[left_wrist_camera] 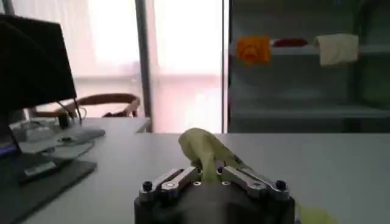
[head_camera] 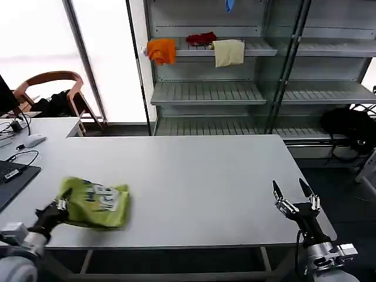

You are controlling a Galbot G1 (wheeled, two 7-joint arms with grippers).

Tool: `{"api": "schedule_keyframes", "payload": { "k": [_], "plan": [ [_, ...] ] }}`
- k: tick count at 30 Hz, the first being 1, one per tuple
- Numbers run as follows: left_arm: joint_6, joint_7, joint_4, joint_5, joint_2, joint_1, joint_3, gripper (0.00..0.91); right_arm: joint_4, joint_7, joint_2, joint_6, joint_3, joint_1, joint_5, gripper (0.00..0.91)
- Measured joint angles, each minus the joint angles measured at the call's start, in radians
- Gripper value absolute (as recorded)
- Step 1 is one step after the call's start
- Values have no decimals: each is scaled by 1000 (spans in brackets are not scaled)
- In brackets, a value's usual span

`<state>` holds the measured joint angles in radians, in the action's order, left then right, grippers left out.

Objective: Fold and organize the clothes.

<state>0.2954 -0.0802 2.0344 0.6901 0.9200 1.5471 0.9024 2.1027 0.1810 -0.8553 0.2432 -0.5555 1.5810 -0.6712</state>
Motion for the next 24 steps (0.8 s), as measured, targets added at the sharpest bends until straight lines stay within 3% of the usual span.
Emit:
{"api": "schedule_keyframes", "payload": {
  "k": [5,10,17,24],
  "plan": [
    [2,122,0,-74,-87,-10,117,0,2,-1,-3,0,1,6,1,907],
    [-42,272,-16,-208,-120,-26,112,0,6,-1,-5,0,-8,12,0,907],
    [-163,390,-101,-452,-59,-76,-114,0,6,-2,-7,-4,-10,16,3,907],
    [-172,394,-95,-516,-24,-142,-309,10,6,-1,-13,-15,5,2,13,907]
  ]
}}
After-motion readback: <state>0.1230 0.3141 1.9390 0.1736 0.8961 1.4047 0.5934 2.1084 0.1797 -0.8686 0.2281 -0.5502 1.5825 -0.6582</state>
